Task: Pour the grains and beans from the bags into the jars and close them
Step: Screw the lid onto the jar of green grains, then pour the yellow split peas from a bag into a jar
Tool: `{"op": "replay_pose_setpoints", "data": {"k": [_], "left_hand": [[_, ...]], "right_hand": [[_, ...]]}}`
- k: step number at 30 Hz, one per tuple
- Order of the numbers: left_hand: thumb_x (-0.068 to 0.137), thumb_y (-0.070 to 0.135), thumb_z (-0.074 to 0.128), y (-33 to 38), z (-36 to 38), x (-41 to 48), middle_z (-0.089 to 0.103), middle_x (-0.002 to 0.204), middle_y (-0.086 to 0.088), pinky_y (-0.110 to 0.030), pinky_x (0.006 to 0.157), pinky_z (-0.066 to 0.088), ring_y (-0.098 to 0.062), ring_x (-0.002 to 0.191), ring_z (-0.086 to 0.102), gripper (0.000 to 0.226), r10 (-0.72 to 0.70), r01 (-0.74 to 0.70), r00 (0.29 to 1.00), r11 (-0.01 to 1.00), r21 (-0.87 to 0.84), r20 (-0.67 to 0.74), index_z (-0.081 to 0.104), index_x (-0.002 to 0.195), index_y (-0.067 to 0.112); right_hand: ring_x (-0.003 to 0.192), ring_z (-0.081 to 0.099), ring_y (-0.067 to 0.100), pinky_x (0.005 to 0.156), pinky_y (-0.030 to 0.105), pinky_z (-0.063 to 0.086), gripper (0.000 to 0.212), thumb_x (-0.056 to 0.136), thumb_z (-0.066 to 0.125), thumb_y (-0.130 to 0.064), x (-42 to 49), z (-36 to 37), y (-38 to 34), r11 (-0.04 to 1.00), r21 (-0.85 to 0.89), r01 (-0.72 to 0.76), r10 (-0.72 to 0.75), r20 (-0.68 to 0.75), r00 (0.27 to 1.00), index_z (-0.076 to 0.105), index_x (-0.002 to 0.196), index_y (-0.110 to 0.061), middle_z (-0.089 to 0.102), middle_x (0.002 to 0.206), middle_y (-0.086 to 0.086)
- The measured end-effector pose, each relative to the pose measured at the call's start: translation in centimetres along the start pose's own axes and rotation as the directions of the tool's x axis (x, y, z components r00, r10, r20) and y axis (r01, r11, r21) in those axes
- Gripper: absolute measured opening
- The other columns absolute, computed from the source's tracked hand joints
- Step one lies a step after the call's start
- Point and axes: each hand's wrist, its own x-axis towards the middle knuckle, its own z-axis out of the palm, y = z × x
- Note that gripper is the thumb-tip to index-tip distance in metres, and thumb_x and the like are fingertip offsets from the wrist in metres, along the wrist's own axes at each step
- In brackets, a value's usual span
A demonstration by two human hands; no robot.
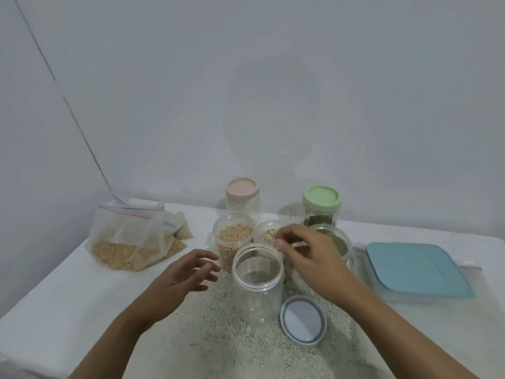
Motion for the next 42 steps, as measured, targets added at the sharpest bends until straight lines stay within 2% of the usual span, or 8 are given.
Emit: {"op": "replay_pose_setpoints", "data": {"k": [7, 15, 20, 26, 30, 32, 37, 42], "left_hand": [[0.096, 0.030, 0.063, 0.6, -5.9, -0.3, 0.070, 0.103, -0.006, -0.043, 0.090, 0.058, -0.018, 0.096, 0.070, 0.018, 0.065, -0.045, 0.986, 0.990, 0.133, -0.155, 0.069, 0.113, 0.026], [0.099, 0.024, 0.065, -2.7, -17.4, 1.0, 0.068, 0.089, 0.006, -0.038, 0.077, 0.056, -0.016, 0.085, 0.069, 0.012, 0.078, 0.017, 0.950, 0.955, 0.298, -0.303, 0.070, 0.100, 0.034], [0.099, 0.023, 0.064, -4.6, -22.7, 3.0, 0.065, 0.087, 0.016, -0.017, 0.069, 0.049, -0.007, 0.084, 0.064, 0.010, 0.101, 0.013, 0.954, 0.927, 0.375, -0.282, 0.071, 0.098, 0.031], [0.099, 0.021, 0.063, -6.9, -26.5, 7.2, 0.065, 0.105, 0.015, -0.019, 0.077, 0.049, -0.002, 0.103, 0.060, 0.013, 0.187, -0.089, 0.970, 0.870, 0.486, -0.157, 0.065, 0.106, 0.031], [0.101, 0.029, 0.060, -8.6, -27.2, 10.3, 0.058, 0.128, 0.017, -0.023, 0.097, 0.040, -0.001, 0.120, 0.050, 0.030, 0.220, -0.188, 0.975, 0.794, 0.578, 0.015, 0.056, 0.131, 0.028], [0.102, 0.037, 0.058, -8.8, -27.1, 11.8, 0.053, 0.141, 0.011, -0.026, 0.108, 0.035, -0.007, 0.131, 0.043, 0.044, 0.208, -0.234, 0.971, 0.747, 0.623, 0.115, 0.048, 0.143, 0.026], [0.090, 0.059, 0.067, -9.3, -27.5, 14.4, 0.041, 0.154, 0.012, -0.034, 0.117, 0.026, -0.009, 0.142, 0.029, 0.074, 0.140, -0.320, 0.941, 0.662, 0.678, 0.307, 0.037, 0.152, 0.034], [0.087, 0.064, 0.068, -7.8, -28.8, 14.5, 0.061, 0.112, 0.021, -0.032, 0.094, 0.042, -0.001, 0.109, 0.051, 0.040, 0.146, -0.381, 0.905, 0.695, 0.609, 0.400, 0.059, 0.114, 0.037]], "right_hand": [[0.087, 0.065, 0.003, 0.078, 0.020, 0.054, 0.007, 0.098, 0.065, -0.026, 5.4, 3.8, -5.7, 1.000, 0.001, 0.012, -0.012, 0.125, 0.992, 0.071, 0.099, -0.025, 0.070, 0.093, -0.010], [0.075, 0.064, 0.006, 0.074, 0.027, 0.054, 0.008, 0.096, 0.066, -0.034, 10.3, 13.6, -10.2, 0.998, -0.031, -0.052, 0.056, 0.159, 0.986, 0.069, 0.090, -0.028, 0.068, 0.084, -0.009], [0.071, 0.062, 0.007, 0.060, 0.024, 0.051, 0.010, 0.096, 0.064, -0.038, 13.4, 19.6, -11.2, 0.991, -0.034, -0.126, 0.128, 0.097, 0.987, 0.066, 0.093, -0.028, 0.068, 0.087, -0.007], [0.116, 0.050, 0.017, 0.087, 0.034, 0.047, 0.047, 0.097, 0.058, -0.046, 17.3, 25.0, -9.7, 0.918, -0.346, -0.195, 0.211, 0.008, 0.978, 0.046, 0.139, -0.027, 0.050, 0.126, -0.001], [0.120, 0.051, 0.024, 0.098, 0.044, 0.045, 0.054, 0.094, 0.062, -0.045, 19.1, 27.7, -8.1, 0.839, -0.472, -0.271, 0.291, -0.030, 0.956, 0.046, 0.140, -0.023, 0.058, 0.126, 0.000], [0.114, 0.056, 0.022, 0.096, 0.040, 0.046, 0.040, 0.092, 0.068, -0.033, 19.6, 28.2, -7.7, 0.854, -0.434, -0.286, 0.291, -0.058, 0.955, 0.056, 0.129, -0.021, 0.063, 0.118, -0.002], [0.077, 0.062, 0.010, 0.060, 0.013, 0.044, 0.016, 0.083, 0.072, -0.005, 20.3, 28.2, -7.9, 0.934, -0.059, -0.353, 0.348, -0.069, 0.935, 0.073, 0.093, -0.017, 0.069, 0.095, -0.002], [0.075, 0.068, 0.017, 0.072, 0.024, 0.054, 0.013, 0.082, 0.077, 0.000, 19.5, 26.1, -9.7, 0.929, 0.179, -0.323, 0.294, 0.170, 0.940, 0.078, 0.089, -0.011, 0.076, 0.082, 0.005]]}}
